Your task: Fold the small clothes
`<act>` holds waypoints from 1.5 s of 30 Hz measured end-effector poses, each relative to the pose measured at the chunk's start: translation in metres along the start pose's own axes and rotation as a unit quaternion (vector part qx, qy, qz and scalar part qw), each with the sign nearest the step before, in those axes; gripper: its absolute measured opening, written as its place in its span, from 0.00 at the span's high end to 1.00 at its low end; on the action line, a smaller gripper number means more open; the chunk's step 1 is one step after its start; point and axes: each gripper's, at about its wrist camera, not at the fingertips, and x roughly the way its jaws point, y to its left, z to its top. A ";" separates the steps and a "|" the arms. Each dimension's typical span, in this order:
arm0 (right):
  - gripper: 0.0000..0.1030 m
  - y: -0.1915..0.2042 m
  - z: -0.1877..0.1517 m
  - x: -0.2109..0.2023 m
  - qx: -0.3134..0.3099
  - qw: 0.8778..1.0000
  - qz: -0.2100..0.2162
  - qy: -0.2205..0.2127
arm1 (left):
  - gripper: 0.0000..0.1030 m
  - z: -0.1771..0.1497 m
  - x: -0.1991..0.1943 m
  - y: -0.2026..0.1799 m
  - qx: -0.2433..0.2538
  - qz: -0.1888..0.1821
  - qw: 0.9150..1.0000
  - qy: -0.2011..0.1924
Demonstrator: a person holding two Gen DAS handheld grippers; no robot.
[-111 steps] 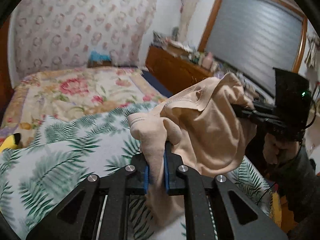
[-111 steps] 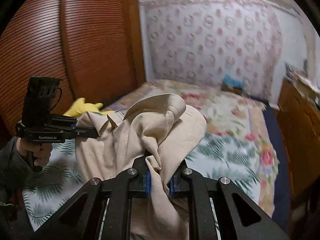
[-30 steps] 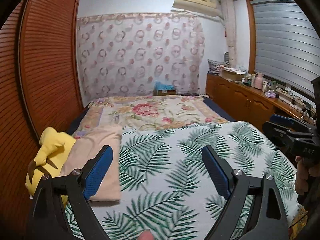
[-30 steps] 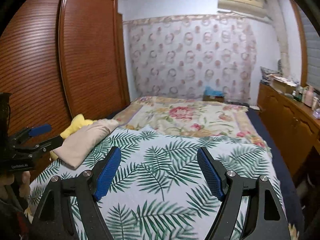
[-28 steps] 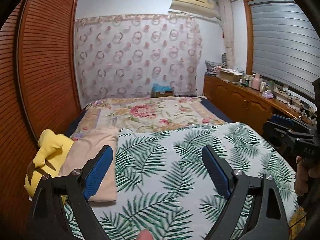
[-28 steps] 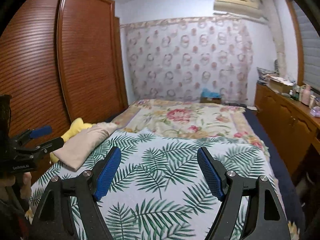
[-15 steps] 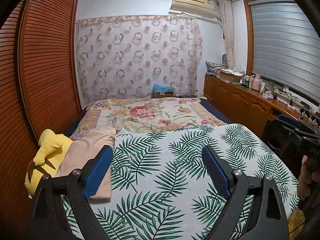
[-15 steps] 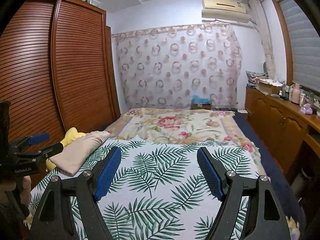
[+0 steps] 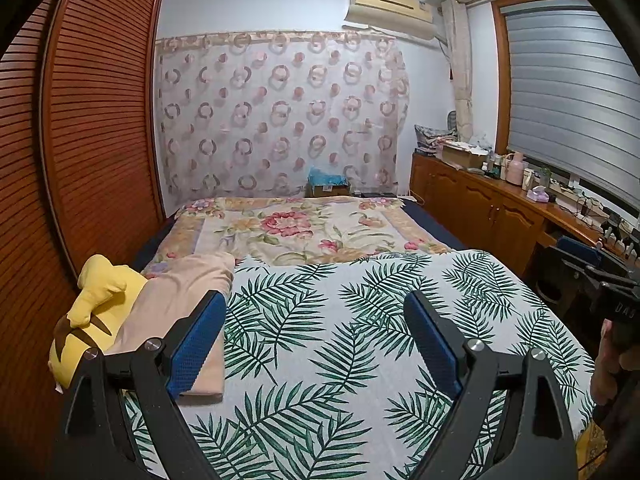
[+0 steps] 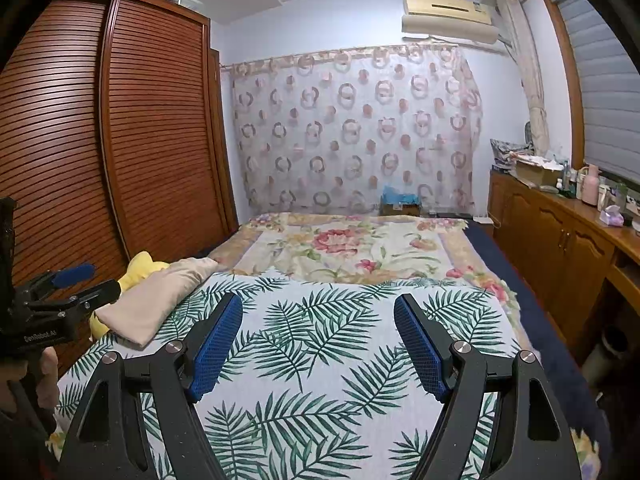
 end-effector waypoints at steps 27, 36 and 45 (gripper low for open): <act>0.23 -0.012 0.000 -0.006 -0.002 1.000 0.001 0.001 | 0.12 0.003 -0.009 0.001 -0.002 0.005 1.000 -0.011; 0.23 -0.014 0.001 -0.008 -0.002 1.000 0.000 0.002 | 0.12 0.003 -0.009 0.001 -0.002 0.005 1.000 -0.011; 0.23 -0.016 0.002 -0.010 -0.001 1.000 0.001 0.001 | 0.12 0.003 -0.009 0.002 -0.002 0.006 1.000 -0.012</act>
